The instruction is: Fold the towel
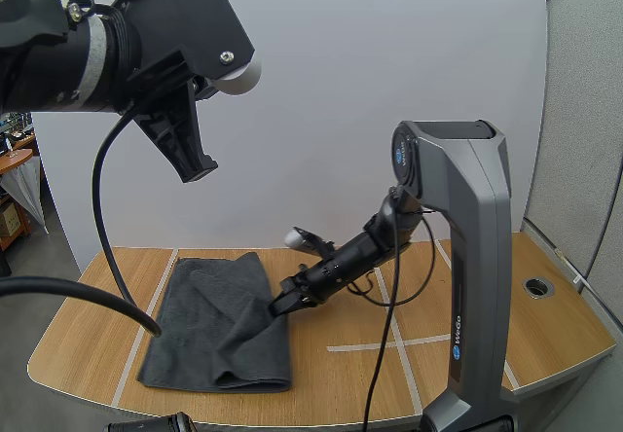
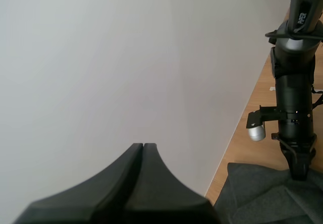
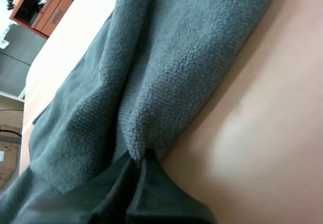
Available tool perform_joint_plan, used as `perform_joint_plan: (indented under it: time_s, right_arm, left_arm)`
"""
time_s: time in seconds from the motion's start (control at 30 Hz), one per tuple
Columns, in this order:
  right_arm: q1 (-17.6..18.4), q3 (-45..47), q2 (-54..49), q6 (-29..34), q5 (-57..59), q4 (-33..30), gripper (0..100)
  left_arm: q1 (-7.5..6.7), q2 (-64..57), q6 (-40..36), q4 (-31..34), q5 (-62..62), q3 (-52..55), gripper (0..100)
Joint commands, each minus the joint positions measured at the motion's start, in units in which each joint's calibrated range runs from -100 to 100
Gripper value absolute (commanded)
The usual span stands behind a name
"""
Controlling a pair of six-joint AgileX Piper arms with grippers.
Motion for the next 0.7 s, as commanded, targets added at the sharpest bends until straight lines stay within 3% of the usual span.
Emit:
perform_joint_plan:
  time_s: [0.0,0.57,0.67]
  right_arm:
    - [-2.3,-0.1,-2.4,-0.3,2.3,-2.4,0]
    - [-18.2,-0.1,-3.7,-6.1,2.3,-12.8,0]
    - [-19.4,-0.1,-3.7,-7.1,2.3,-13.8,0]
  left_arm:
    - [-0.16,-0.2,-0.3,-0.8,0.2,-0.3,0]
    - [-0.16,-0.2,-0.3,-0.8,0.2,-0.3,0]
    - [-0.16,-0.2,-0.3,-0.8,0.2,-0.3,0]
